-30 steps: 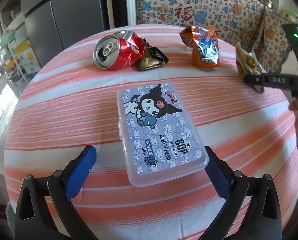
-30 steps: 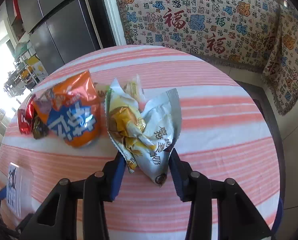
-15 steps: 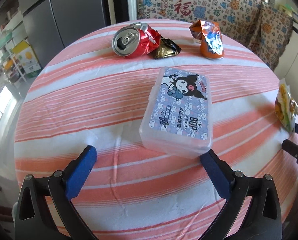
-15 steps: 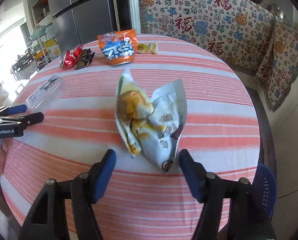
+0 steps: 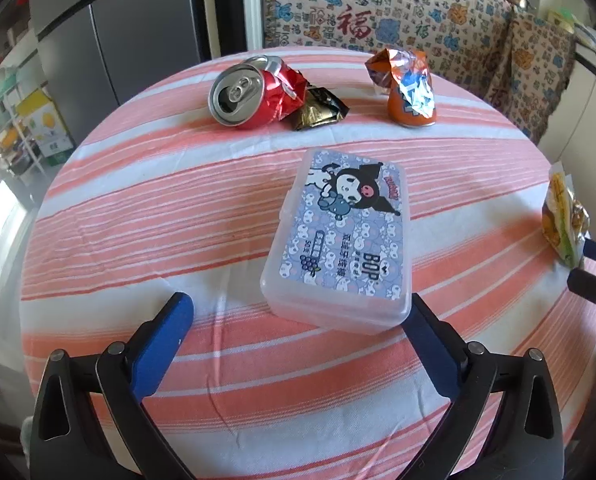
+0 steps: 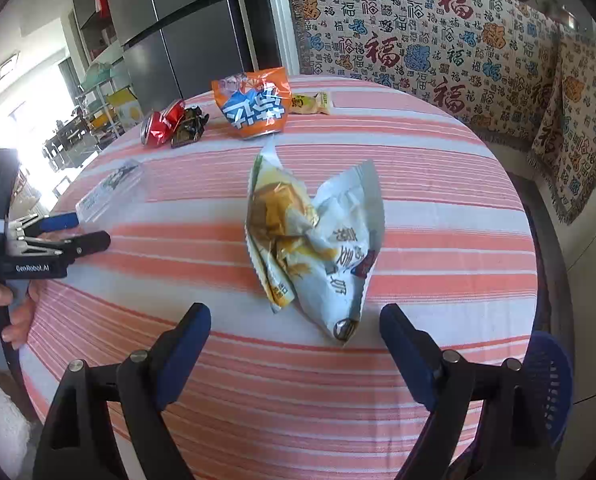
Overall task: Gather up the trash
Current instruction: 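Grasp the clear cartoon-print plastic box with the left gripper while the right gripper lifts the bag, then carry box and snack bag over the blue wastebasket and open both grippers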
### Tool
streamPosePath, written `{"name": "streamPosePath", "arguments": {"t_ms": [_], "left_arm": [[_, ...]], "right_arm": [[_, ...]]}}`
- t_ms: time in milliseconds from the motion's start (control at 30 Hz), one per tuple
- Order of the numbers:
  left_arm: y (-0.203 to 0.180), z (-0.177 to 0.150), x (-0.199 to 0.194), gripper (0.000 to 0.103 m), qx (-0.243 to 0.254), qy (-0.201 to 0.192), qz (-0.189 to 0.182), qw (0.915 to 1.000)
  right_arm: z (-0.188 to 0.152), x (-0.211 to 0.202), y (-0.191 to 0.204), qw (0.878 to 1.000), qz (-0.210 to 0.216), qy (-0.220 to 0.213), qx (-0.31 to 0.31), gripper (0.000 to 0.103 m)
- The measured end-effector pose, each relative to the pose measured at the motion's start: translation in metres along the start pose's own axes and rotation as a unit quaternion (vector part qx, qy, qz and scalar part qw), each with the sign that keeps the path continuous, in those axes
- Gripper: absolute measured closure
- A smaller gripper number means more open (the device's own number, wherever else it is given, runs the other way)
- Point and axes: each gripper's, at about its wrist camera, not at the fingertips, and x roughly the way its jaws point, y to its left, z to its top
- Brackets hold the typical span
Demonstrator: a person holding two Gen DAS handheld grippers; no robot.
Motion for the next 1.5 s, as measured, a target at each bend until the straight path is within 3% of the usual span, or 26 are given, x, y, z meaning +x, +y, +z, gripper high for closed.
{"name": "streamPosePath", "arguments": {"t_ms": [233,333,367,400,500,1000,1267,1500], "left_arm": [[-0.009,0.023,0.001,0.003,0.013,-0.008,-0.017,0.9997],[-0.016,0.028,0.002,0.026,0.025,-0.009,-0.013,0.9995],[-0.017,0.029,0.002,0.037,0.024,-0.009,-0.019,0.9995],[-0.016,0.028,0.000,0.037,0.019,-0.010,-0.020,0.9996],[-0.012,0.026,-0.004,0.038,-0.001,-0.018,-0.028,0.9995],[-0.053,0.015,-0.045,0.038,-0.021,-0.040,-0.091,0.9948],[-0.106,0.017,-0.050,0.038,0.003,-0.033,-0.119,0.9923],[-0.174,0.029,-0.065,0.038,0.050,-0.037,-0.157,0.9857]], "right_arm": [[0.030,0.001,0.006,0.999,-0.027,0.012,-0.018,0.014],[0.039,0.005,0.011,0.999,-0.037,0.019,-0.021,0.016],[0.041,0.008,0.012,0.999,-0.042,0.026,-0.023,0.028],[0.043,0.011,0.012,0.998,-0.049,0.033,-0.021,0.042],[0.048,0.010,0.007,0.998,-0.036,0.042,-0.004,0.066],[0.038,-0.042,-0.026,0.999,0.002,0.011,0.046,0.071],[0.026,-0.062,-0.061,0.995,0.020,-0.001,0.095,0.071],[0.019,-0.098,-0.107,0.991,-0.006,-0.025,0.128,0.071]]}}
